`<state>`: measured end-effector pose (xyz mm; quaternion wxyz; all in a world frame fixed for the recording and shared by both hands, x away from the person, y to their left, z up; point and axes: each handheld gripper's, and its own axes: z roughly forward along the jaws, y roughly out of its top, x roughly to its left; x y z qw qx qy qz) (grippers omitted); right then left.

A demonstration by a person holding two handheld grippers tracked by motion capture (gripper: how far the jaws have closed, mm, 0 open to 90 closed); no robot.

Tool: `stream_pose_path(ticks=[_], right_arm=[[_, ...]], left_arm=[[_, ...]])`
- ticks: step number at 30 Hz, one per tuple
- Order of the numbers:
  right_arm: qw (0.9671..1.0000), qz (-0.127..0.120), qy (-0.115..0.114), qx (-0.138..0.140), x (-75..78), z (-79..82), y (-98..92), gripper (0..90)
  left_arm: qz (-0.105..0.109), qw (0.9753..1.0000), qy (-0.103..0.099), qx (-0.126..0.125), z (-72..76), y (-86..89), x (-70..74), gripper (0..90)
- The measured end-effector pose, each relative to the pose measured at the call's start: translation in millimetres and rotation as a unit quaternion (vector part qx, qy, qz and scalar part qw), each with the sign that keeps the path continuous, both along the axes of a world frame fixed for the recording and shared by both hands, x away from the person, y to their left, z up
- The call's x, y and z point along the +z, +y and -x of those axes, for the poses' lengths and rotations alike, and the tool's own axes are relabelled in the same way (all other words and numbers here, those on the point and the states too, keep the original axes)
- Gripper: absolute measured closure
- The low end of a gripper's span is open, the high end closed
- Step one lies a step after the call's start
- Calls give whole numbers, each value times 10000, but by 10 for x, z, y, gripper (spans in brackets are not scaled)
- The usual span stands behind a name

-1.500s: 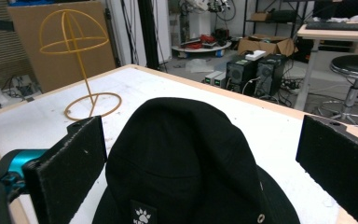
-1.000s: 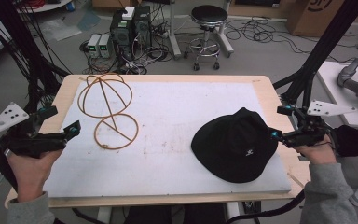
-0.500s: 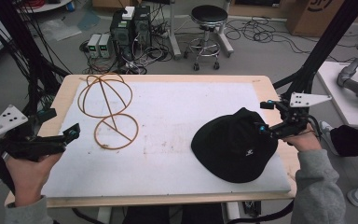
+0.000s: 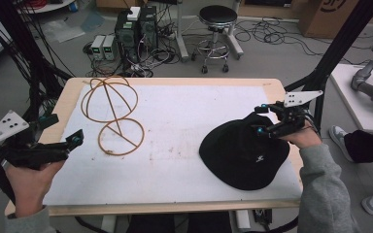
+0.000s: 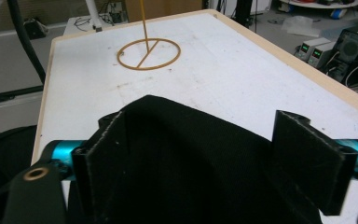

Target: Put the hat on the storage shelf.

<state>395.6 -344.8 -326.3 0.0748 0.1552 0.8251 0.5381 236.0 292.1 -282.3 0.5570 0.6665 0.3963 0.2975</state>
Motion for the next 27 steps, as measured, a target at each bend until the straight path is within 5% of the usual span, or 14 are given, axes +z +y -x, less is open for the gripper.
stream_pose_path(ticks=[5,18,27], right_arm=[[9999,84,-100,25,-12,-5,-12,326],[9989,380,-265,121,-2,3,-37,794],[9989,327,-141,311,62,59,-29,870]], left_arm=[[29,10000,-11,35,19,29,2,57],[18,10000,34,79,19,51,-12,57],[13,10000,58,57,9,33,-16,57]])
